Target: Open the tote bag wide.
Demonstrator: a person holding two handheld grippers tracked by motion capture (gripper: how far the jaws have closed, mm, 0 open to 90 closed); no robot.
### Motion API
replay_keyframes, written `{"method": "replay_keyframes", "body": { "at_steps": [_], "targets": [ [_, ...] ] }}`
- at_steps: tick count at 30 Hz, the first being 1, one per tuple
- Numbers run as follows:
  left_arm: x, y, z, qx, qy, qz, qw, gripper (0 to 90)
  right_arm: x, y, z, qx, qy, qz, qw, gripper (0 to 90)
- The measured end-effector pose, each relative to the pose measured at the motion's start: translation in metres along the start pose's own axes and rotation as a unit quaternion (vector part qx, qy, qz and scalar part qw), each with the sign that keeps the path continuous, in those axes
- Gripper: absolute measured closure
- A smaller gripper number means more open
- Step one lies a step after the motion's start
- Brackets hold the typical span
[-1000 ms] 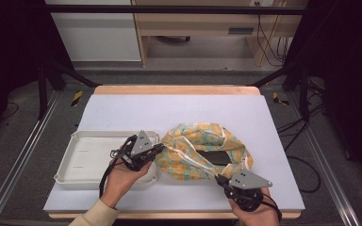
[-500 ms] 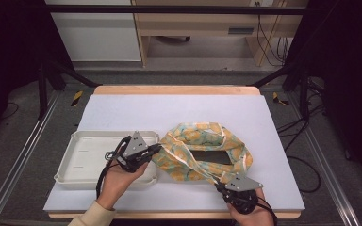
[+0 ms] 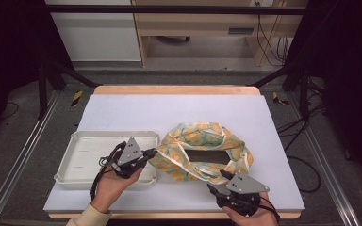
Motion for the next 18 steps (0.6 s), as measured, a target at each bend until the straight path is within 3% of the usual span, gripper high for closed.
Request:
{"method": "replay_keyframes", "body": {
  "at_steps": [1,5,12,14,15,16,17,18],
  "targets": [
    [0.000,0.000,0.000,0.000,0.000,0.000,1.0000,89.8,0.000,0.000,0.000,0.000,0.000,0.000,1.0000,40.3],
    [0.000,0.000,0.001,-0.001,-0.003,0.004,1.0000,90.0,-0.014,0.011,-0.029,-0.008,0.008,0.012,0.9999,37.6],
    [-0.001,0.002,0.001,0.003,-0.003,0.010,0.9999,90.0,-0.034,0.043,-0.064,-0.003,0.014,0.051,0.9986,38.7],
    [-0.001,0.003,0.001,0.005,-0.003,0.010,0.9999,90.0,-0.037,0.058,-0.067,0.005,0.007,0.066,0.9978,40.1],
    [-0.001,0.003,0.001,0.005,-0.003,0.010,0.9999,90.0,-0.037,0.058,-0.067,0.005,0.007,0.066,0.9978,40.1],
    [-0.001,0.004,0.002,0.006,-0.004,0.011,0.9999,90.0,-0.036,0.075,-0.063,0.019,-0.004,0.081,0.9965,42.4],
    [-0.001,0.004,0.002,0.006,-0.004,0.011,0.9999,90.0,-0.036,0.075,-0.063,0.019,-0.004,0.081,0.9965,42.4],
    [-0.001,0.004,0.002,0.009,-0.004,0.010,0.9999,90.0,-0.030,0.090,-0.053,0.032,-0.027,0.088,0.9952,43.8]
  ]
}}
Point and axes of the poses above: each handheld gripper's, and its own axes: x roughly forward along the jaws, z roughly out of its underside, y roughly to its right, the point moved 6 cm from there along x, roughly forward along the jaws, and after that the axes turned 14 degrees about -z, right-handed, at the moved point
